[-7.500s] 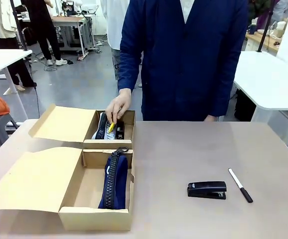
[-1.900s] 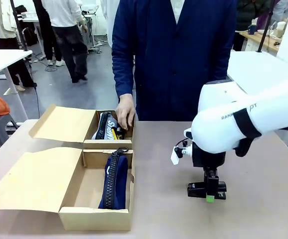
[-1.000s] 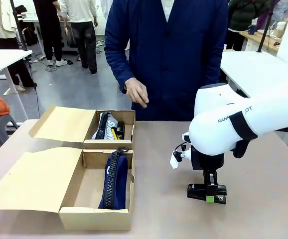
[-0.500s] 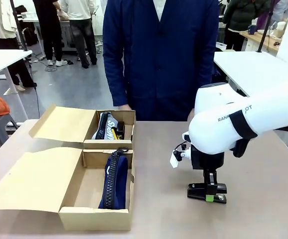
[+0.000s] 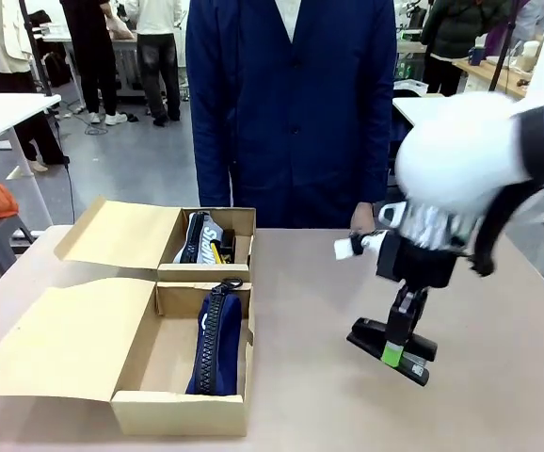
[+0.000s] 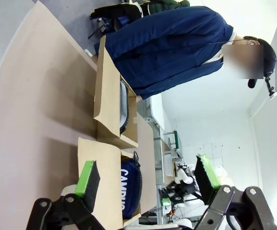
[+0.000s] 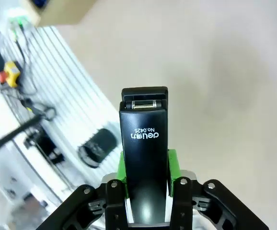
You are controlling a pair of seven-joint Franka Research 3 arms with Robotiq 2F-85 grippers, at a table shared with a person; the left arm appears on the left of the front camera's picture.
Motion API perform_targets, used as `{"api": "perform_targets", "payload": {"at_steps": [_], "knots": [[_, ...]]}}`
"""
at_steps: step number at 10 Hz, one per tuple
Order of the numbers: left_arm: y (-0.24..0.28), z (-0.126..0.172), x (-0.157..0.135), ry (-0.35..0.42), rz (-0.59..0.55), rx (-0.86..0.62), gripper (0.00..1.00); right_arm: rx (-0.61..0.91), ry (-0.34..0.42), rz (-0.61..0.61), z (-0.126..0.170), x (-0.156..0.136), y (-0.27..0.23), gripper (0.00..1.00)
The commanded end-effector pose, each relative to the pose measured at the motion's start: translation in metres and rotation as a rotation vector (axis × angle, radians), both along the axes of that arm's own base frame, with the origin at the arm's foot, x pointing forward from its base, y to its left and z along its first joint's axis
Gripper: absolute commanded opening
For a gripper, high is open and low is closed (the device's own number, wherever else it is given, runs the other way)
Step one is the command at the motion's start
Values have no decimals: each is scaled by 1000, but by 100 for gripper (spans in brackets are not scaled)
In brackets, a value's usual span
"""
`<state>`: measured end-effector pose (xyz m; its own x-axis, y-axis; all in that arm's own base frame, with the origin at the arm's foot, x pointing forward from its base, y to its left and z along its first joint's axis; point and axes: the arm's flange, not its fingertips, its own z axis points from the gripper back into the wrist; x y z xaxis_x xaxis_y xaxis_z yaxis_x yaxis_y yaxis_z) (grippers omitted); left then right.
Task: Place items inside the box.
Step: Pick up a Pencil pouch or Stapler and place it inside the Mailer Box closest to the robot.
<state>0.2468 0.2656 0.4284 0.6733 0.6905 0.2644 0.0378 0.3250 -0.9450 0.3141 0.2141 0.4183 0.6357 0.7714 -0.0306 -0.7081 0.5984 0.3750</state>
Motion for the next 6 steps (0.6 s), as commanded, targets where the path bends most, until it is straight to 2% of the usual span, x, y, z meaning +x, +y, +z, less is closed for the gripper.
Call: {"api": "perform_targets", "payload": {"at_steps": [1, 2, 3, 4, 5, 6], "knots": [[0, 1, 0, -32, 2, -4, 100, -90, -16, -113, 16, -52, 13, 0], [0, 1, 0, -32, 2, -4, 100, -141, -72, -103, 15, -48, 3, 0], [0, 1, 0, -32, 2, -4, 100, -30, -13, -74, 22, -28, 3, 0], [0, 1, 0, -32, 2, -4, 100, -30, -13, -74, 22, -28, 3, 0], [0, 1, 0, -32, 2, -4, 100, -69, -45, -105, 29, -51, 4, 36], [0, 1, 0, -32, 2, -4, 100, -86, -99, -14, 37, -48, 43, 36]]}}
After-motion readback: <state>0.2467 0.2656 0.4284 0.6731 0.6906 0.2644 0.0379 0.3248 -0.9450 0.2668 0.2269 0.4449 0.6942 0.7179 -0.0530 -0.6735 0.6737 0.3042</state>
